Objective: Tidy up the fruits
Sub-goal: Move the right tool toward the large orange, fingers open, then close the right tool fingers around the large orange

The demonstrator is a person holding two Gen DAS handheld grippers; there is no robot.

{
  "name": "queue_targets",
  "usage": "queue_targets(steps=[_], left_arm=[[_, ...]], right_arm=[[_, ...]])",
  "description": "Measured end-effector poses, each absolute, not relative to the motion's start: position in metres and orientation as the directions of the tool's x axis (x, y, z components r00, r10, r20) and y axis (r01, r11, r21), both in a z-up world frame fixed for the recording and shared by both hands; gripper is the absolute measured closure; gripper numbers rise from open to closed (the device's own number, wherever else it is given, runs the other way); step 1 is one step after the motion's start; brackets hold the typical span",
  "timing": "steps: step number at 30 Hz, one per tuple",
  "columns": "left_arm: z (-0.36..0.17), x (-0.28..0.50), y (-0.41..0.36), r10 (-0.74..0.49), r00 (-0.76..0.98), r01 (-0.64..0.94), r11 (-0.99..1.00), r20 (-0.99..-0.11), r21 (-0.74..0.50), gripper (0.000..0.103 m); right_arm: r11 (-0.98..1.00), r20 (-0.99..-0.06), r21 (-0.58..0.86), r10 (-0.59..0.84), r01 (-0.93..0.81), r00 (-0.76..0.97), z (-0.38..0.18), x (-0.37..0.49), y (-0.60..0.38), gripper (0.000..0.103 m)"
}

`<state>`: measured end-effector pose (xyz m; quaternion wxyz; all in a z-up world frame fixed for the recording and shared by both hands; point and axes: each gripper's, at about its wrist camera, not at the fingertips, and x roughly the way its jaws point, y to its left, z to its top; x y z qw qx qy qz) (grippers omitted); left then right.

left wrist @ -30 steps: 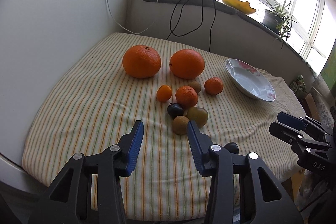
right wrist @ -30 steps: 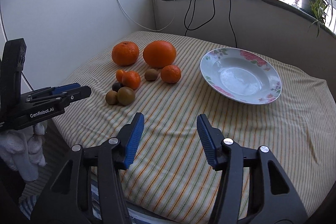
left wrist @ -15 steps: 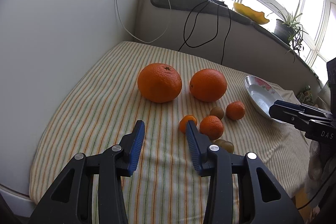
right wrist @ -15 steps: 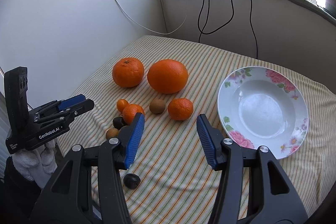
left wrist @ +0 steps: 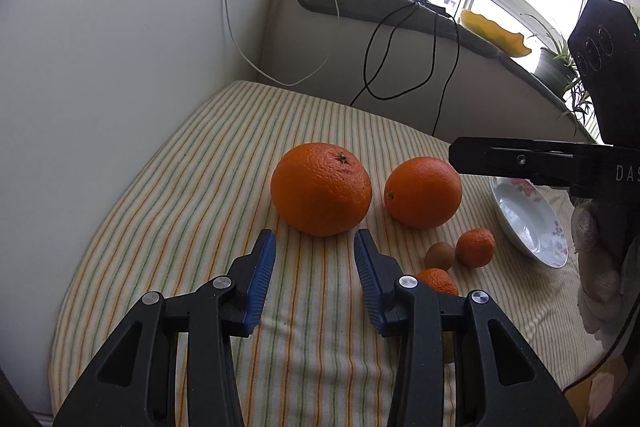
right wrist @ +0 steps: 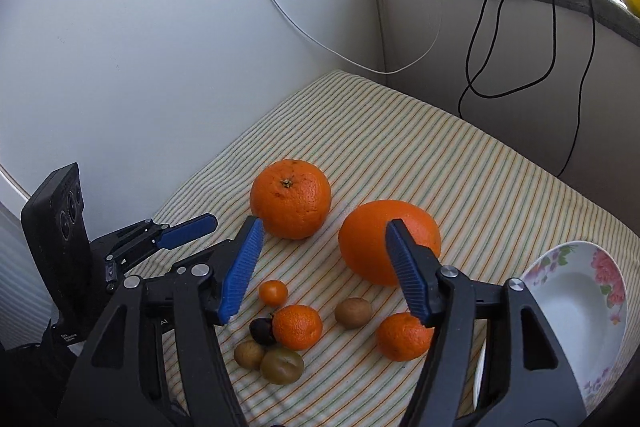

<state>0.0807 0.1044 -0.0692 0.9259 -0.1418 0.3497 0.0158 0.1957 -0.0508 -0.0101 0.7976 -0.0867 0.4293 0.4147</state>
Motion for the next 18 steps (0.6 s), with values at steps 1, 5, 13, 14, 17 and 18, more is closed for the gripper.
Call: queue_targets(steps=[1,5,13,14,17,18], left_arm=[[-0.070,0.082,0.106,-0.077,0.754,-0.128,0.957,-0.653,-0.261,0.062],[-0.071,0.087,0.109,-0.103,0.755,-0.121,0.949,-0.647,-0.292,0.039],[-0.074,0.098,0.113,-0.128,0.754,-0.121,0.937,-0.644,-0.328,0.036],[-0.075,0.100,0.114,-0.132,0.754,-0.120,0.935,-0.644,-0.333,0.036],[-0.079,0.103,0.115,-0.148,0.750,-0.119,0.929,-0.645,-0.351,0.036],[-0.079,0.104,0.115,-0.153,0.750,-0.116,0.927,-0.643,-0.356,0.036]], right_arm=[[0.632,-0.764,0.223,0.586,-0.742,0.270,-0.011,0.199,-0.043,0.026],[0.596,-0.784,0.229,0.581,-0.770,0.216,-0.016,0.209,-0.017,0.026],[0.559,-0.821,0.259,0.556,-0.787,0.125,-0.035,0.227,0.018,0.026],[0.556,-0.825,0.259,0.552,-0.790,0.119,-0.037,0.228,0.021,0.026],[0.551,-0.835,0.260,0.541,-0.793,0.103,-0.045,0.234,0.028,0.026],[0.548,-0.837,0.262,0.539,-0.794,0.096,-0.044,0.232,0.029,0.026]])
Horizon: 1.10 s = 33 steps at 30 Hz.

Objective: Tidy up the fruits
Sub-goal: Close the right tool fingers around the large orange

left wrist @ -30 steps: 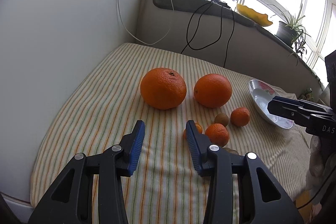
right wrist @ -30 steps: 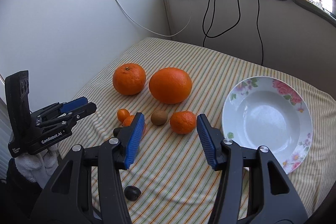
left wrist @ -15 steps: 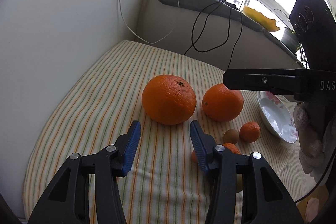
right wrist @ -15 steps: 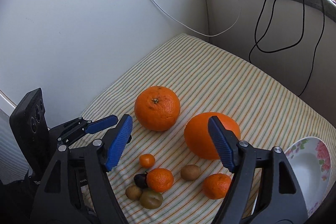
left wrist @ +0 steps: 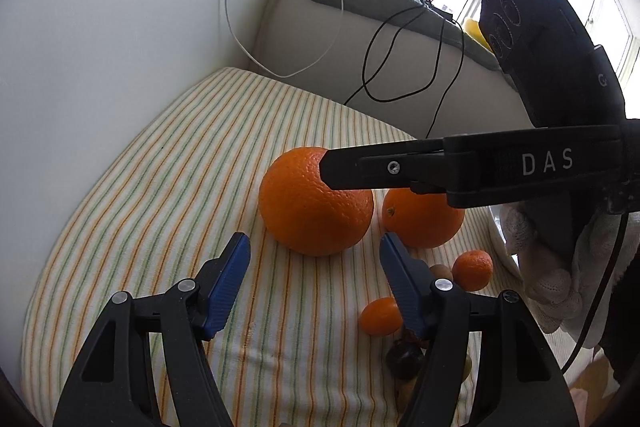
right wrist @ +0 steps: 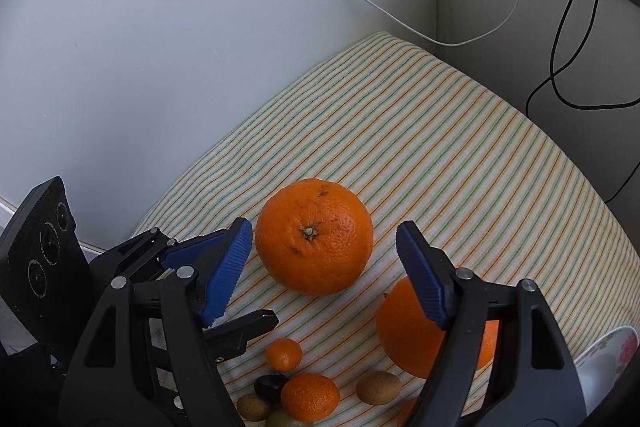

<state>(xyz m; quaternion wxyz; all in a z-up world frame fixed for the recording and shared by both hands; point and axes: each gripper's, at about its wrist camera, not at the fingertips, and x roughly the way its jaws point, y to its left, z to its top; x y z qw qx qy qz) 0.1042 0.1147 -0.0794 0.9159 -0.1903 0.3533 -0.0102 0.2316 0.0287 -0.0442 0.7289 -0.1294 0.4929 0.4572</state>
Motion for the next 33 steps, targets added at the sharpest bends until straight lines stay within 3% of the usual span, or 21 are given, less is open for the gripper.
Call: queue_targets(steps=[14,21,33], left_arm=[[-0.086,0.112,0.123,-0.199,0.738,-0.114,0.905,-0.645,-0.410,0.039],[-0.086,0.113,0.122,-0.213,0.728,-0.102,0.906,-0.652,-0.410,0.051],[-0.081,0.116,0.116,-0.186,0.736,-0.105,0.918,-0.650,-0.382,0.051]], right_arm=[[0.515,-0.860,0.269,0.509,-0.814,0.038,-0.063,0.233,0.053,0.026],[0.523,-0.857,0.286,0.514,-0.803,0.030,-0.065,0.237,0.046,0.032],[0.530,-0.846,0.301,0.532,-0.793,0.034,-0.060,0.234,0.038,0.033]])
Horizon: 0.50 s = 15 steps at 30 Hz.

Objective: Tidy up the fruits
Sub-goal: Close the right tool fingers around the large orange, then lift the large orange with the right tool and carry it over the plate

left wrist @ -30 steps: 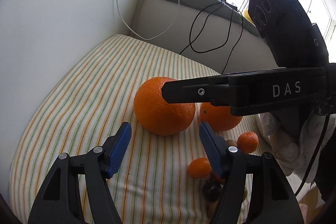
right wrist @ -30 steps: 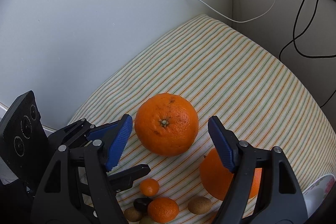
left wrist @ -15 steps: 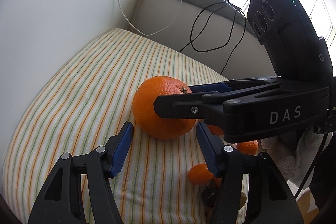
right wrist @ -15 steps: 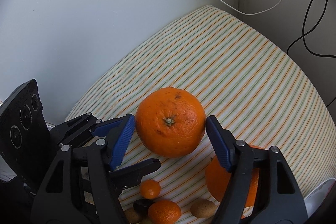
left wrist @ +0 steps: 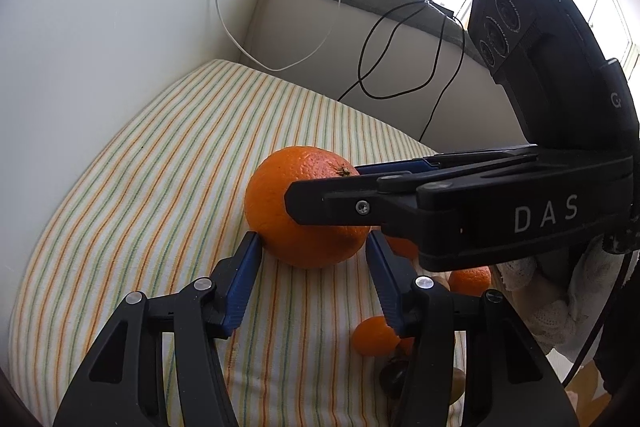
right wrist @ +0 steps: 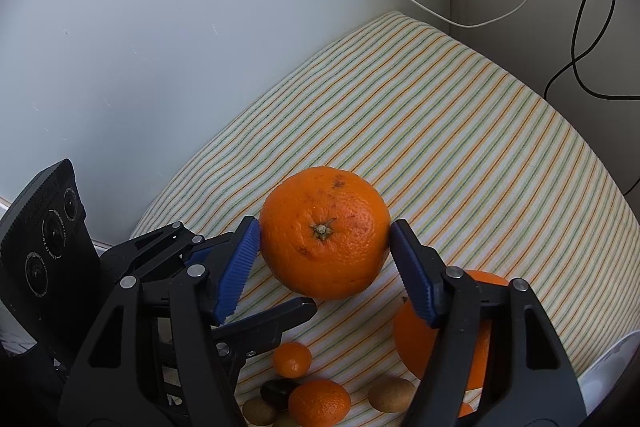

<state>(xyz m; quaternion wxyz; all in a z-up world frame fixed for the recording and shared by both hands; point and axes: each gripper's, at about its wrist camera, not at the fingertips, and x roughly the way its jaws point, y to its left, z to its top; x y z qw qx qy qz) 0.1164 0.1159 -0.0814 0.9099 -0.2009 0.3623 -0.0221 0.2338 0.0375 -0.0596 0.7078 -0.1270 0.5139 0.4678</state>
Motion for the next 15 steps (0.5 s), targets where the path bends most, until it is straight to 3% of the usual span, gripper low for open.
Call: queue_targets(steps=[15], left_arm=[[-0.048,0.106,0.096,-0.178,0.772,-0.061,0.935,-0.610,-0.350,0.051]], right_arm=[[0.535,-0.813,0.293,0.576,-0.792,0.089,-0.025,0.226,0.007,0.033]])
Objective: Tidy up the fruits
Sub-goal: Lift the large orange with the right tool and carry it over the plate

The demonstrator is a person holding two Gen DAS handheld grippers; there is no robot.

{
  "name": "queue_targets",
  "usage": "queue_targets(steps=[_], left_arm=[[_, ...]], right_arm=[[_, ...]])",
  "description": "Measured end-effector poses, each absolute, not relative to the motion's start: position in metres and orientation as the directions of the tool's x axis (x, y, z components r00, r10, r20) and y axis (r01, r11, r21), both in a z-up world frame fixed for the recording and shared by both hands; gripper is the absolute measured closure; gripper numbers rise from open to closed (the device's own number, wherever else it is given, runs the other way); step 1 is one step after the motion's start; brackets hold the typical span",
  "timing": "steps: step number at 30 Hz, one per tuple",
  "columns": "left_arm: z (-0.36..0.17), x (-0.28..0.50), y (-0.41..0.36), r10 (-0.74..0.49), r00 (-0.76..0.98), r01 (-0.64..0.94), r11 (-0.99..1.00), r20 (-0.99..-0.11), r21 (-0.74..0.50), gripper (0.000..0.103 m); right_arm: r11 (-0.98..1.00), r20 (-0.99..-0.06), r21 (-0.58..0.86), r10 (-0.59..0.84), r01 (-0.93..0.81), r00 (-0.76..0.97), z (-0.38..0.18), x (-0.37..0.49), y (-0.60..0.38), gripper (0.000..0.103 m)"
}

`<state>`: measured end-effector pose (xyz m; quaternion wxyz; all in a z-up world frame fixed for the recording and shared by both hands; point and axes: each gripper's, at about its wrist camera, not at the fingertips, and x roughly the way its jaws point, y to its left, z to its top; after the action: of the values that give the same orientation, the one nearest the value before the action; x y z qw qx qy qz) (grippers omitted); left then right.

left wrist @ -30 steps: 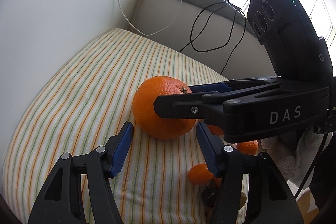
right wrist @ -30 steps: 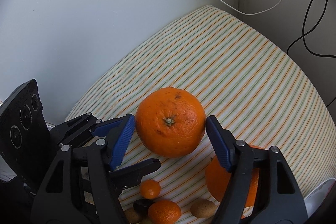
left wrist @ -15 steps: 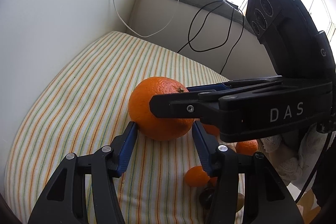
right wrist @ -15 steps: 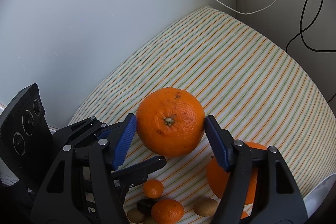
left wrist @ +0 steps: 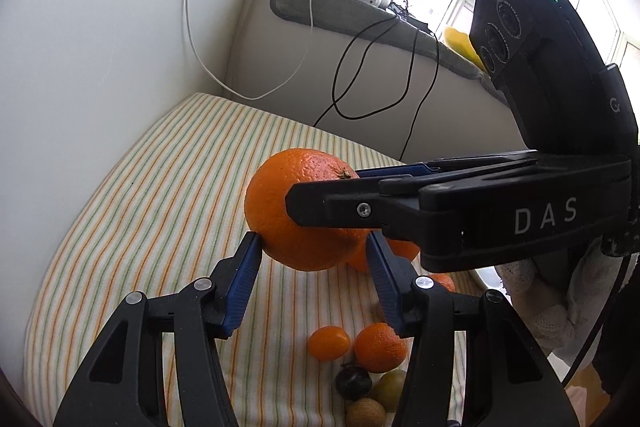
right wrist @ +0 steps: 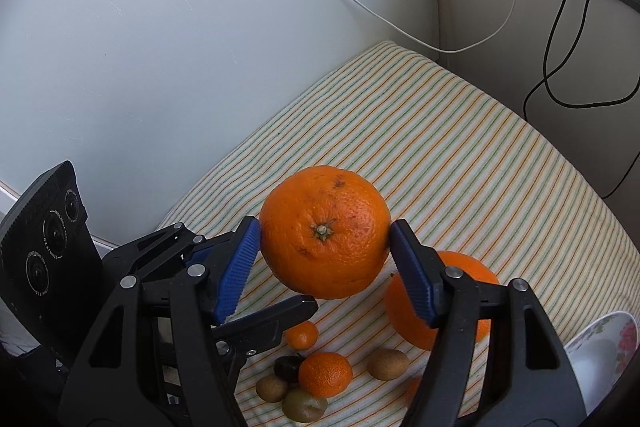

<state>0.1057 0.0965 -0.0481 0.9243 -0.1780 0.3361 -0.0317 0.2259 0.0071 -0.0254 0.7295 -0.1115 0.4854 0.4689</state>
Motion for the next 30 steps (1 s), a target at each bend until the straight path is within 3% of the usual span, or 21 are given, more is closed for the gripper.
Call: queue_targets(steps=[17,30], left_arm=[[-0.015,0.124,0.014,-0.258,0.775,0.068,0.942,-0.577,-0.330,0.051],[-0.021,0.155,-0.069,-0.340,0.712,0.172,0.933,-0.614,-0.316,0.051]], right_arm=[[0.623,-0.787,0.271,0.582,-0.734,0.203,0.013,0.230,-0.081,0.033],[0.715,-0.796,0.278,0.545,-0.641,0.263,0.006,0.251,-0.166,0.033]])
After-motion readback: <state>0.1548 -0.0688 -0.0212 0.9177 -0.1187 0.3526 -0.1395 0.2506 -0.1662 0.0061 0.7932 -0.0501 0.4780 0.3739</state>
